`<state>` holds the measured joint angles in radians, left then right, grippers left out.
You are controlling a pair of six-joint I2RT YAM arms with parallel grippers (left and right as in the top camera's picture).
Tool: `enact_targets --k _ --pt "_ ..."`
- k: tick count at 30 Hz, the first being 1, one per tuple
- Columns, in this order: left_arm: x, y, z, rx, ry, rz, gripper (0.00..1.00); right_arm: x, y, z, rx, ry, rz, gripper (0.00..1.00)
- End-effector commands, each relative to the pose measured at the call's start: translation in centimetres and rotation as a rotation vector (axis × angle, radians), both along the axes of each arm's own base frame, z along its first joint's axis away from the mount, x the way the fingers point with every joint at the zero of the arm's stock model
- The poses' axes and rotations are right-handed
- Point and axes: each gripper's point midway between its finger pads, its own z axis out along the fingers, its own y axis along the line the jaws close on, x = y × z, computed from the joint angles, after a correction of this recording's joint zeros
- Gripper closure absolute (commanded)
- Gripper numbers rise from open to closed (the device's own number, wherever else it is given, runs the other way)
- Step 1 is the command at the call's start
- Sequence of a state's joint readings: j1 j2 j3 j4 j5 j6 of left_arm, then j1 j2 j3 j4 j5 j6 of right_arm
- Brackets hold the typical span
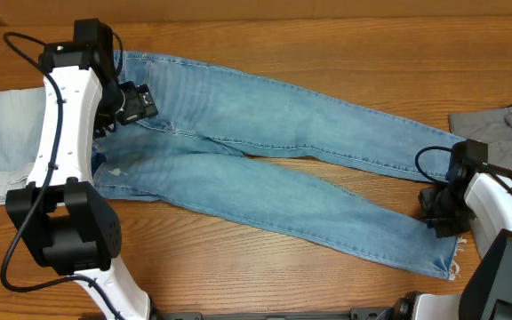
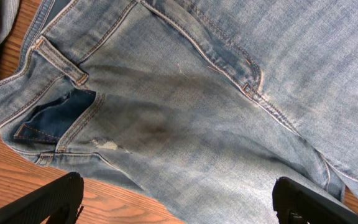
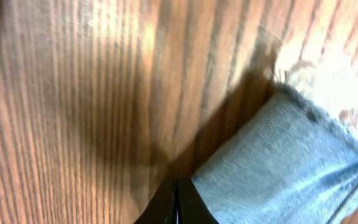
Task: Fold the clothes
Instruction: 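Grasp the frayed leg hems with the right gripper at the right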
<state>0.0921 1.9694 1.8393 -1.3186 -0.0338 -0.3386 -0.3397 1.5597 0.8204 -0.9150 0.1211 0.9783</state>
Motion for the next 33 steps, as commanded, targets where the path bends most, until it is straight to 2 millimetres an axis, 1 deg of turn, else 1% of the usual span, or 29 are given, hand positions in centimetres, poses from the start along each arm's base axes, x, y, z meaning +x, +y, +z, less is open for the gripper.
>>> enact_targets --k 1,2,3,5,7,9,10,12,14,15,17,19,20,22,23,27,29,30,33 --pt "-0.1 -0.2 0.6 -0.008 -0.016 0.012 0.0 0.2 -1.3 1.1 -0.063 0.02 0.088 0.96" --pt "-0.1 -0.2 0.6 -0.008 -0.016 0.012 0.0 0.1 -1.9 2.0 -0.094 0.044 0.102 0.96" --pt "-0.1 -0.2 0.6 -0.008 -0.016 0.012 0.0 -0.1 -1.8 2.6 -0.086 0.062 0.103 0.96" --pt "-0.1 -0.2 0.6 -0.008 -0.016 0.012 0.0 -0.3 -1.4 2.6 -0.059 0.067 0.105 0.96" --pt "-0.1 -0.2 0.6 -0.008 -0.016 0.012 0.0 -0.2 -0.4 2.4 -0.009 0.07 0.211 0.96" --pt "-0.1 -0.2 0.6 -0.008 -0.016 0.012 0.0 -1.2 0.3 2.3 0.014 0.103 0.199 0.96" --pt "-0.1 -0.2 0.6 -0.008 -0.016 0.012 0.0 -2.2 0.7 2.0 0.027 0.13 0.14 0.96" --pt "-0.1 -0.2 0.6 -0.008 -0.016 0.012 0.0 -3.2 1.4 1.2 0.049 0.15 0.074 0.96" --pt "-0.1 -0.2 0.6 -0.008 -0.016 0.012 0.0 -3.9 1.7 0.3 0.048 0.155 0.025 0.96" --pt "-0.1 -0.2 0.6 -0.008 -0.016 0.012 0.0 -4.0 1.9 -0.7 0.053 0.138 0.024 0.96" --pt "-0.1 -0.2 0.6 -0.008 -0.016 0.012 0.0 -3.8 2.4 -2.4 0.066 0.083 -0.007 0.96" --pt "-0.1 -0.2 0.6 -0.008 -0.016 0.012 0.0 -3.2 1.9 -3.0 0.037 0.048 -0.003 0.96" --pt "-0.1 -0.2 0.6 -0.008 -0.016 0.012 0.0 -2.5 1.6 -3.0 0.026 0.022 0.023 0.96" --pt "-0.1 -0.2 0.6 -0.008 -0.016 0.012 0.0 -1.2 0.6 -3.0 -0.02 -0.022 0.073 0.96" --pt "-0.1 -0.2 0.6 -0.008 -0.016 0.012 0.0 0.0 0.1 -2.9 -0.045 -0.065 0.111 0.96" --pt "-0.1 -0.2 0.6 -0.008 -0.016 0.012 0.0 1.9 -0.6 -2.8 -0.078 -0.14 0.138 0.96" --pt "-0.1 -0.2 0.6 -0.008 -0.016 0.012 0.0 2.0 -1.6 -2.6 -0.123 -0.137 0.128 0.96" --pt "-0.1 -0.2 0.6 -0.008 -0.016 0.012 0.0 2.1 -2.5 -2.4 -0.158 -0.135 0.143 0.96" --pt "-0.1 -0.2 0.6 -0.008 -0.016 0.012 0.0 2.9 -4.0 -1.2 -0.178 -0.141 0.204 0.96"
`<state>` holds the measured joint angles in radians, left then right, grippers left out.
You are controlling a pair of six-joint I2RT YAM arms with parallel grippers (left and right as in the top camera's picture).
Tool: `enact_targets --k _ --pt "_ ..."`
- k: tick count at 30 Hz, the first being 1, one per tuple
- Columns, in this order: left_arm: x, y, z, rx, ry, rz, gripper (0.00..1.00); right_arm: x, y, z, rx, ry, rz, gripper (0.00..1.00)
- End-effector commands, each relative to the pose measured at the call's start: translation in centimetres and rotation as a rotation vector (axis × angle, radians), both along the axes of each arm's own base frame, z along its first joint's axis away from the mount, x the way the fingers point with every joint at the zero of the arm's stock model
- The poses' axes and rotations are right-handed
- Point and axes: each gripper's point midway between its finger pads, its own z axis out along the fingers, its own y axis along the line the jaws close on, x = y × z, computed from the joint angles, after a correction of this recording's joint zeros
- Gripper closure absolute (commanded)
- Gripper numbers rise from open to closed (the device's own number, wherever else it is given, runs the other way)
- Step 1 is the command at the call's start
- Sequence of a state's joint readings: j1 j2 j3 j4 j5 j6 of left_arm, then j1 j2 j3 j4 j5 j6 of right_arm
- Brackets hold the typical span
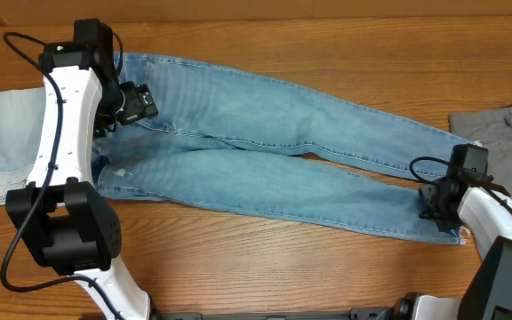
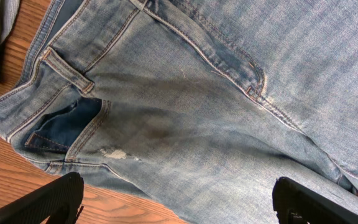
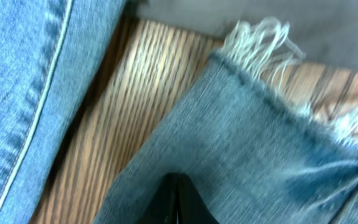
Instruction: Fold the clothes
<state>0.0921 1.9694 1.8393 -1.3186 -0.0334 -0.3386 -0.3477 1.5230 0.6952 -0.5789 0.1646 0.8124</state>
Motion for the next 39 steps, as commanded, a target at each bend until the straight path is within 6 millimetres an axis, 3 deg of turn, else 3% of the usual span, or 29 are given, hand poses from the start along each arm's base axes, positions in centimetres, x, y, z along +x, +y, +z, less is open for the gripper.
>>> enact_targets --k 1,5,6,7,8,9,11,13,15,17,18,19,23,25,31,39 --pt "-0.1 -0.2 0.6 -0.008 -0.016 0.012 0.0 -0.4 -1.9 0.2 -0.054 0.053 0.04 0.96" --pt "-0.1 -0.2 0.6 -0.008 -0.016 0.012 0.0 -0.1 -1.8 0.8 -0.045 0.061 0.068 0.96" --pt "-0.1 -0.2 0.6 -0.008 -0.016 0.012 0.0 0.3 -1.9 1.8 -0.042 0.069 0.07 0.84" --pt "-0.1 -0.2 0.6 -0.008 -0.016 0.012 0.0 1.0 -1.9 3.1 -0.033 0.066 0.074 0.55" --pt "-0.1 -0.2 0.6 -0.008 -0.016 0.012 0.0 1.7 -1.7 4.0 -0.009 0.053 0.08 0.4" --pt "0.0 -0.2 0.6 -0.008 -0.02 0.012 0.0 2.5 -1.2 5.2 0.031 0.032 0.091 0.32" --pt "1.5 0.0 0.9 -0.002 -0.083 0.012 0.0 4.1 -0.1 7.6 0.1 -0.009 0.176 0.28" --pt "1.5 0.0 0.9 0.0 -0.084 0.01 0.0 4.6 1.2 8.4 0.162 -0.028 0.229 0.32" --pt "2.3 0.3 1.1 0.03 -0.114 -0.082 0.0 4.1 2.4 8.3 0.196 -0.003 0.255 0.32" --pt "1.9 2.9 1.2 0.147 -0.089 -0.084 0.0 2.7 2.5 8.1 0.196 0.06 0.273 0.3" --pt "1.5 3.9 1.2 0.167 -0.079 -0.035 0.0 1.9 1.8 8.0 0.169 0.095 0.227 0.03" --pt "1.2 4.8 0.9 0.159 -0.073 0.003 0.0 0.8 1.0 8.0 0.146 0.133 0.136 0.02" --pt "-1.0 6.8 -0.7 -0.008 -0.029 0.127 0.0 -0.8 0.9 7.2 0.147 0.186 0.101 0.0" --pt "-2.6 8.7 -1.8 -0.051 0.002 0.219 0.0 -1.3 0.6 6.2 0.131 0.191 0.042 0.0" --pt "-6.7 8.8 -7.0 -0.165 0.117 0.298 0.0 -2.6 0.7 3.5 0.124 0.207 0.023 0.0" --pt "-8.9 10.2 -7.5 -0.067 0.2 0.428 0.0 -2.9 0.1 2.6 0.081 0.207 0.019 0.0"
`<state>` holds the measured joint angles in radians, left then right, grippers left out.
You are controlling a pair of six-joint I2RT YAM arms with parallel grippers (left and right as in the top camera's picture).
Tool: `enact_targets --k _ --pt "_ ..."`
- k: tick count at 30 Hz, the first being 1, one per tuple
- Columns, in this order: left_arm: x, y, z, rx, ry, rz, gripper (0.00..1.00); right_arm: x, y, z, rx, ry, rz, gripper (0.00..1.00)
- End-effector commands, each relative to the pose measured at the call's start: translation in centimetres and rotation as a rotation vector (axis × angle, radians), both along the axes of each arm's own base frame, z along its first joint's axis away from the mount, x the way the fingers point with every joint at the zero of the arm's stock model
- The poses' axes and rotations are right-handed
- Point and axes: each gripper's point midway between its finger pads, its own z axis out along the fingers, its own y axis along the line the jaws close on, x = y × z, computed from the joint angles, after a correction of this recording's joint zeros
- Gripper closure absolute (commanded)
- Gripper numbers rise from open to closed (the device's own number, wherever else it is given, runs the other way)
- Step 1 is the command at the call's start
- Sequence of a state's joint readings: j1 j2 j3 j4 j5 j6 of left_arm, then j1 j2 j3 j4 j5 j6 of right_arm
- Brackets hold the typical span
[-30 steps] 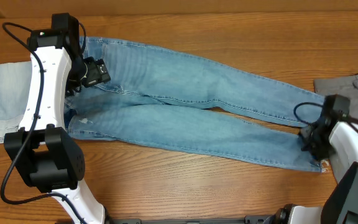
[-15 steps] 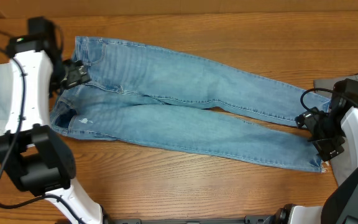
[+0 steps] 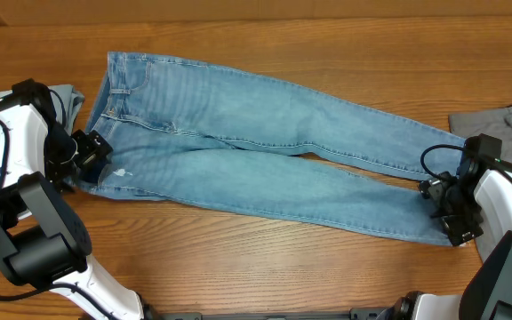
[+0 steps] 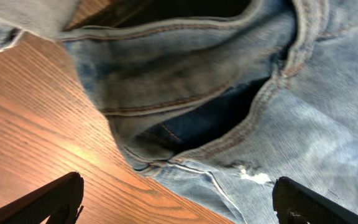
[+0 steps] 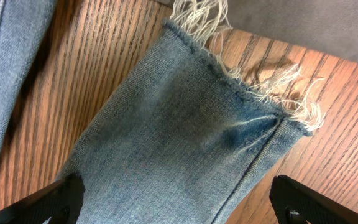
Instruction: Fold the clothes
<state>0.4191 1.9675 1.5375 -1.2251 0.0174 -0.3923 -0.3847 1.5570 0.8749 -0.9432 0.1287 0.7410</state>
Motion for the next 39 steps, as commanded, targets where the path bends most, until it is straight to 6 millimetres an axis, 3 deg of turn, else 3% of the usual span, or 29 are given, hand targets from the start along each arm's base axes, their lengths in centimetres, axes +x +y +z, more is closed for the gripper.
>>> enact_targets --k 1,5,8,10,12,16,20,23,27,29,33,36,37,39 --pt "-1.3 0.8 -0.3 0.05 0.039 0.088 0.0 -0.2 -0.5 0.0 -0.03 0.002 -0.016 0.0" --pt "-1.8 1.6 -2.2 0.054 0.024 0.16 0.04 -0.5 -0.4 -1.1 -0.035 -0.009 -0.015 0.0" --pt "-1.0 2.3 -2.4 0.075 -0.013 0.167 0.23 0.0 -1.1 -1.1 -0.067 -0.028 -0.021 0.0" --pt "-0.9 2.3 -3.0 0.076 -0.023 0.166 0.28 -0.5 -1.2 -1.1 -0.078 -0.006 -0.026 0.04" --pt "-1.1 2.2 -3.6 0.076 -0.025 0.167 0.23 -1.9 -1.7 -0.9 -0.127 0.037 -0.132 0.0" --pt "-1.2 2.2 -3.7 0.075 -0.024 0.167 0.21 -2.7 -2.5 -1.0 -0.115 0.043 -0.202 0.0" --pt "-1.1 2.2 -3.7 0.075 -0.025 0.167 0.2 -3.9 -2.8 -2.1 -0.016 0.015 -0.313 0.0" --pt "-1.1 2.0 -3.7 0.068 -0.026 0.167 0.21 -4.7 -2.4 -3.5 0.005 0.007 -0.318 0.16" --pt "-1.1 2.0 -3.7 0.067 -0.027 0.167 0.2 -4.1 -2.4 -3.6 0.015 -0.012 -0.248 0.21" --pt "-1.1 2.0 -3.7 0.067 -0.025 0.167 0.25 -4.0 -2.2 -3.6 0.025 -0.018 -0.248 0.33" --pt "-1.3 1.9 -3.7 0.064 -0.019 0.167 0.46 -4.0 -1.9 -3.6 0.042 -0.017 -0.248 0.38" --pt "-1.5 1.8 -3.7 0.06 -0.009 0.167 0.72 -4.2 -1.8 -3.6 0.046 -0.007 -0.249 0.53" --pt "-1.6 1.8 -3.7 0.059 -0.006 0.167 0.78 -4.3 -1.7 -3.6 0.048 -0.003 -0.249 0.6" --pt "-1.7 1.7 -3.7 0.057 -0.002 0.167 0.89 -4.4 -1.7 -3.6 0.049 0.0 -0.249 0.92"
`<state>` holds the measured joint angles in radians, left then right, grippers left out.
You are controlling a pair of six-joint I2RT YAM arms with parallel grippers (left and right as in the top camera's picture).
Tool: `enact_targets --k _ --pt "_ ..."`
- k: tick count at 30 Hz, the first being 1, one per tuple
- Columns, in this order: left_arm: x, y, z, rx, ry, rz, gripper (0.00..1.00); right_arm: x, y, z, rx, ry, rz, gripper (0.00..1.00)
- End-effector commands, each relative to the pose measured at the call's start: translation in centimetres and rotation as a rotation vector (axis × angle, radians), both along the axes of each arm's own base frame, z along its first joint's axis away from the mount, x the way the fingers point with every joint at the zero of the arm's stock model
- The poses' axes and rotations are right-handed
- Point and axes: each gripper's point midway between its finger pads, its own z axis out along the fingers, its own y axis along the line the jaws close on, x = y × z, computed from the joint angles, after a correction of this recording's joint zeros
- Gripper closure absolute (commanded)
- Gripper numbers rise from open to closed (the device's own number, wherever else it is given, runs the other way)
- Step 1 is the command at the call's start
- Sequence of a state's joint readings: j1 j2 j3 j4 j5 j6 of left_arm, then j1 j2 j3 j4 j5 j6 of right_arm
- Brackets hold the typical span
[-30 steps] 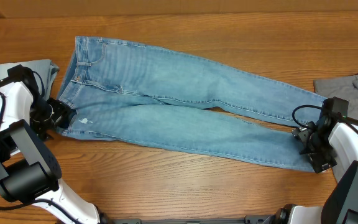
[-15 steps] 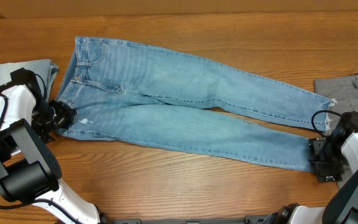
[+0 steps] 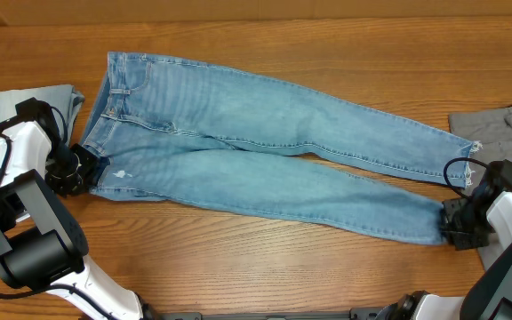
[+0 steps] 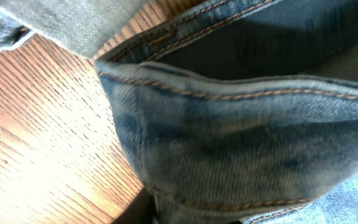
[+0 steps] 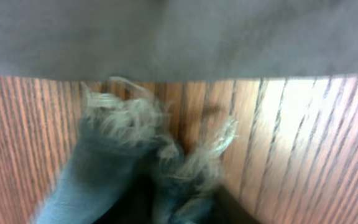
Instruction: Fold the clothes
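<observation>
Light blue jeans (image 3: pixel 265 142) lie flat across the wooden table, waist to the left and both legs running right. My left gripper (image 3: pixel 76 169) sits at the near corner of the waist. In its wrist view the waistband (image 4: pixel 229 143) fills the frame and the left gripper (image 4: pixel 160 214) is shut on its edge. My right gripper (image 3: pixel 459 227) is at the end of the near leg. The right wrist view is blurred, but the frayed hem (image 5: pixel 135 143) runs down into the right gripper (image 5: pixel 166 211), which is shut on it.
A folded pale denim piece (image 3: pixel 7 107) lies at the left edge, right behind the left gripper. A grey garment (image 3: pixel 496 129) lies at the right edge, and its grey cloth (image 5: pixel 179 37) is just beyond the hem. Bare wood runs along the front.
Both grippers were open, the left over the near waist corner and the right over the near hem. Both have dropped onto the denim and shut on it. The jeans lie as before.
At first my left gripper hung open over the seat, and my right was shut on the near leg, which splayed toward the front. Then the near leg lay close beside the far one. Later both grippers were open at waist corner and hem; now both grip.
</observation>
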<state>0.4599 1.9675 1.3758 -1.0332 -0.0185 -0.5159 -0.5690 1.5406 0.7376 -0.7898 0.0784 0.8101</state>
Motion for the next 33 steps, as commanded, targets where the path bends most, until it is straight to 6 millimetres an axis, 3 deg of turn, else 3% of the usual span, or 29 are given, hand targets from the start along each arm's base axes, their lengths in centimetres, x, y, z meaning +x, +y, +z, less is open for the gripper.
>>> enact_targets --k 1,5,9,12,16,18,23,33 --pt "-0.5 0.0 0.3 0.004 0.007 0.005 0.96 -1.6 0.9 -0.8 0.03 0.057 0.005 0.96" --pt "0.2 0.4 2.2 0.008 -0.001 0.005 0.96 -1.3 0.6 -0.2 0.028 0.06 0.028 0.96" --pt "1.8 0.5 6.2 0.021 -0.026 -0.011 0.96 -0.5 0.1 1.7 0.033 0.067 0.032 0.96" --pt "2.1 0.2 7.2 0.006 -0.035 -0.023 0.96 0.6 0.1 3.7 0.036 0.067 0.082 0.96" --pt "4.6 -2.7 9.4 -0.165 -0.174 -0.14 0.96 3.0 1.3 5.9 0.039 0.034 0.155 0.96" --pt "5.2 -2.4 10.7 -0.151 -0.199 -0.144 0.96 4.0 1.9 7.5 0.061 0.011 0.173 0.96" --pt "6.1 -1.9 14.3 -0.118 -0.254 -0.151 0.96 5.4 1.1 11.4 0.035 -0.017 0.245 0.96" --pt "8.5 -0.8 16.4 -0.063 -0.362 -0.104 0.96 6.8 0.2 12.0 0.039 -0.096 0.211 0.96"
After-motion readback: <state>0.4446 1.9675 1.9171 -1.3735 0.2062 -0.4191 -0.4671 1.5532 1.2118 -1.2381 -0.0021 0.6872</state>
